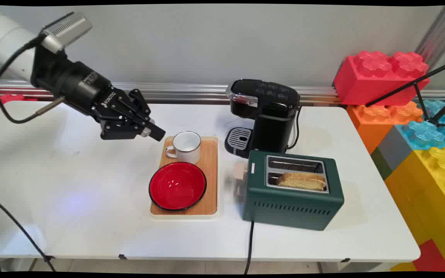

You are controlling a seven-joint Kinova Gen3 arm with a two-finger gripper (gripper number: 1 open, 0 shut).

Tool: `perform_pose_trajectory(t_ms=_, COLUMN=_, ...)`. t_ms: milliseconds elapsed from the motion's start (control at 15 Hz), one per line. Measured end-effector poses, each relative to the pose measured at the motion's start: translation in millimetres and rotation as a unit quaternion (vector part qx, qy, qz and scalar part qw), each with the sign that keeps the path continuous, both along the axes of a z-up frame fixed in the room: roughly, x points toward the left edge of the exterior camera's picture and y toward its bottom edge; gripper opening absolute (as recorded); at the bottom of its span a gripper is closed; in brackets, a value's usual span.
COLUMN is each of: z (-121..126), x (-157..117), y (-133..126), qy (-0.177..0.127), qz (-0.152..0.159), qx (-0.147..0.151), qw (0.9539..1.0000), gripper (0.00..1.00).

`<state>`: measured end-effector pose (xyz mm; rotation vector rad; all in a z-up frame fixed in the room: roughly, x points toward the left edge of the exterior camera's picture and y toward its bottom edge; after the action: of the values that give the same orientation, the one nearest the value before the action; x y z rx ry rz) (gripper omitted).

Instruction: Press the toaster switch

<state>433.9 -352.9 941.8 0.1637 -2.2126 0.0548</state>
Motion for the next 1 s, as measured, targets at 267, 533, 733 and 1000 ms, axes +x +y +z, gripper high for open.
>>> perform_pose_trajectory(t_ms=267, z=-16, x=-18, y=-8, qy=0.004, qz=0.002, qx=-0.001, qw=1.0, gripper=0.0)
perform_pose_trajectory(t_ms=533, z=-34, x=-37, y=-14, qy=0.008, qz=0.007, qx=-0.003, qw=0.9999, gripper=0.0)
perform_pose_trajectory(t_ms=733, z=-46, x=-50, y=-18, qy=0.01, qz=0.011, qx=-0.004, qw=0.9999, gripper=0.0)
perform_pose_trajectory(t_ms=1000, z=-72, x=-73, y=-27, qy=0.014, qz=0.021, qx=-0.005, qw=0.9997, gripper=0.0)
